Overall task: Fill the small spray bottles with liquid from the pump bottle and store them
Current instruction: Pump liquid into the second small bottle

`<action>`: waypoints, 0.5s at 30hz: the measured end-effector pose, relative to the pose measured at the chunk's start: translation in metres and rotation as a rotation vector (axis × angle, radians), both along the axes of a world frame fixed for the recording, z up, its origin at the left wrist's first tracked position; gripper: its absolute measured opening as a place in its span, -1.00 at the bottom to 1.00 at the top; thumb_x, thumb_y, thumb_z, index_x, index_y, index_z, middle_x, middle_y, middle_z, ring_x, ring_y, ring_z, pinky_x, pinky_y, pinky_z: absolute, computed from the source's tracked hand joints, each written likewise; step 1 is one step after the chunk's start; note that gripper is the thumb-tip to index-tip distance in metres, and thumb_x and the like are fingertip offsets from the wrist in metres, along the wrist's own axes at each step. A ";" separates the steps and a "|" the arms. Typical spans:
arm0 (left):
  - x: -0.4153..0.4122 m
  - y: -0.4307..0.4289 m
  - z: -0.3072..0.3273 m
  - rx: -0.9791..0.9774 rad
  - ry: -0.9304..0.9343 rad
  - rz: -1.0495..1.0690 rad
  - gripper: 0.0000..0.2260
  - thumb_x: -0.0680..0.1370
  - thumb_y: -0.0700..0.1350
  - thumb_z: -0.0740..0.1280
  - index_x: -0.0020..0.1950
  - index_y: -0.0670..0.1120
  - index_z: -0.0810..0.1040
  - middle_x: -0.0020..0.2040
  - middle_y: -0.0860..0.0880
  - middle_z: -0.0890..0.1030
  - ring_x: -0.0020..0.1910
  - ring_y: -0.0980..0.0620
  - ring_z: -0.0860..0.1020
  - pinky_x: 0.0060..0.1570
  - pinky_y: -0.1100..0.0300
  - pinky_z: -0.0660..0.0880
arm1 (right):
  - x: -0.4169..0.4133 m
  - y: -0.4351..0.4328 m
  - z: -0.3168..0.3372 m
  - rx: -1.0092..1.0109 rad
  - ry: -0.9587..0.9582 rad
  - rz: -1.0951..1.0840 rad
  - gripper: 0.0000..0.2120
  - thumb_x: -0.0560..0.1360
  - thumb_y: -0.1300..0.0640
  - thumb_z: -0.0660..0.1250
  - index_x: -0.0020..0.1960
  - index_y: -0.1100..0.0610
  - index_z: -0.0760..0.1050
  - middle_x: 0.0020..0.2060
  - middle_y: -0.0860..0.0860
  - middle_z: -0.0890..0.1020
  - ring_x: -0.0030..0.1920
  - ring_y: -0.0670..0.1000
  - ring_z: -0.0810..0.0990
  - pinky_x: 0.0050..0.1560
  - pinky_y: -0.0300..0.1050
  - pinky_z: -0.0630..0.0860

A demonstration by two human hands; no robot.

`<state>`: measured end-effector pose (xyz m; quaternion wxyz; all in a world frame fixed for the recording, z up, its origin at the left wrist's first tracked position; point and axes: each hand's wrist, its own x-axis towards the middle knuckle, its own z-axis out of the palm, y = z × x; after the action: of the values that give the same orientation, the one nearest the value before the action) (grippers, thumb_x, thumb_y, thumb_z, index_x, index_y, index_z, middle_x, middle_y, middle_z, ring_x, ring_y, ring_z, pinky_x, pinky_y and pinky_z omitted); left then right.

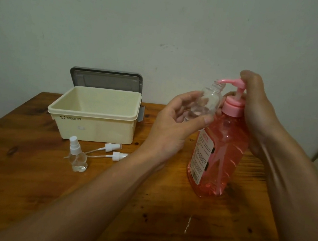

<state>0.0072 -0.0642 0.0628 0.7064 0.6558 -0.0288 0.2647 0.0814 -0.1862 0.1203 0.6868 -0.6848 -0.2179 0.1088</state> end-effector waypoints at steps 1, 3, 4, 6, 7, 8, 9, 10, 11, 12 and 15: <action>0.000 0.000 0.001 -0.001 -0.003 -0.002 -0.56 0.47 -0.25 0.45 0.29 0.02 0.47 0.21 0.05 0.61 0.14 0.21 0.59 0.00 0.37 0.53 | -0.001 0.000 0.000 0.007 0.002 -0.003 -0.48 0.57 -0.23 0.05 -0.35 0.03 0.56 -0.51 0.05 0.52 -0.57 0.01 0.45 -0.47 -0.23 0.41; 0.000 0.000 0.001 0.000 -0.006 -0.002 -0.56 0.47 -0.26 0.45 0.30 0.00 0.47 0.20 0.06 0.61 0.13 0.22 0.59 0.00 0.37 0.53 | -0.001 0.000 0.000 0.007 0.005 -0.002 -0.50 0.58 -0.21 0.04 -0.31 0.01 0.56 -0.51 0.04 0.51 -0.57 0.01 0.45 -0.46 -0.24 0.41; 0.000 0.001 0.001 0.001 -0.008 -0.003 -0.57 0.47 -0.27 0.45 0.29 0.00 0.47 0.18 0.07 0.61 0.12 0.24 0.59 0.00 0.37 0.53 | 0.000 -0.001 0.000 0.000 0.002 0.007 -0.51 0.58 -0.19 0.03 -0.31 0.02 0.55 -0.50 0.05 0.51 -0.58 0.01 0.44 -0.46 -0.23 0.41; 0.000 0.001 0.000 -0.001 -0.004 -0.011 -0.58 0.47 -0.28 0.44 0.27 0.02 0.48 0.15 0.10 0.61 0.09 0.27 0.60 -0.01 0.38 0.53 | 0.003 -0.002 0.000 -0.023 -0.005 0.021 -0.49 0.56 -0.15 0.02 -0.36 0.08 0.53 -0.49 0.08 0.53 -0.57 0.04 0.42 -0.47 -0.22 0.40; 0.000 0.001 -0.001 0.001 0.001 -0.011 -0.58 0.47 -0.27 0.44 0.27 0.03 0.48 0.16 0.10 0.61 0.10 0.27 0.59 0.00 0.38 0.53 | 0.004 -0.002 0.000 -0.034 -0.008 0.020 -0.49 0.55 -0.13 0.03 -0.39 0.11 0.51 -0.49 0.09 0.54 -0.55 0.06 0.42 -0.47 -0.21 0.40; 0.000 0.001 -0.002 0.006 0.006 -0.008 -0.57 0.47 -0.26 0.45 0.28 0.03 0.48 0.18 0.09 0.61 0.13 0.25 0.59 0.01 0.37 0.52 | 0.006 -0.002 -0.001 -0.038 -0.010 0.015 -0.50 0.54 -0.11 0.04 -0.40 0.12 0.51 -0.48 0.10 0.55 -0.53 0.08 0.43 -0.47 -0.19 0.41; 0.000 0.001 -0.003 0.009 0.010 -0.005 -0.56 0.47 -0.26 0.45 0.29 0.03 0.48 0.21 0.08 0.60 0.14 0.23 0.58 0.01 0.37 0.52 | 0.007 -0.002 -0.001 -0.033 -0.006 0.009 -0.50 0.53 -0.10 0.06 -0.42 0.11 0.52 -0.47 0.10 0.56 -0.50 0.09 0.44 -0.44 -0.17 0.42; 0.000 0.002 -0.004 0.007 0.012 -0.002 -0.56 0.47 -0.26 0.45 0.29 0.03 0.48 0.22 0.08 0.60 0.15 0.23 0.58 0.00 0.37 0.52 | 0.009 -0.002 -0.002 -0.021 -0.001 0.007 -0.50 0.52 -0.09 0.07 -0.45 0.11 0.53 -0.47 0.10 0.56 -0.45 0.11 0.45 -0.39 -0.13 0.42; 0.000 0.002 -0.005 0.003 0.012 -0.003 -0.56 0.47 -0.26 0.45 0.30 0.03 0.48 0.22 0.08 0.60 0.15 0.23 0.58 -0.01 0.38 0.52 | 0.010 -0.002 -0.003 -0.011 0.003 0.009 -0.49 0.52 -0.09 0.08 -0.48 0.10 0.54 -0.46 0.10 0.56 -0.42 0.11 0.45 -0.35 -0.10 0.42; 0.000 0.002 -0.005 0.000 0.012 -0.003 -0.56 0.47 -0.26 0.45 0.29 0.03 0.48 0.22 0.08 0.60 0.15 0.23 0.58 -0.02 0.38 0.52 | 0.010 -0.002 -0.004 -0.009 0.004 0.012 -0.48 0.51 -0.10 0.09 -0.49 0.09 0.54 -0.46 0.09 0.57 -0.41 0.11 0.45 -0.34 -0.09 0.42; -0.001 0.002 -0.003 0.002 0.004 -0.001 -0.56 0.47 -0.27 0.45 0.28 0.03 0.48 0.22 0.06 0.60 0.16 0.21 0.58 0.00 0.36 0.53 | 0.006 -0.001 -0.004 -0.028 0.006 0.018 -0.50 0.54 -0.17 0.08 -0.40 0.10 0.52 -0.46 0.08 0.56 -0.46 0.08 0.46 -0.36 -0.13 0.40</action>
<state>0.0065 -0.0620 0.0597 0.7059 0.6572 -0.0279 0.2629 0.0878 -0.1875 0.1166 0.6769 -0.6920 -0.2201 0.1201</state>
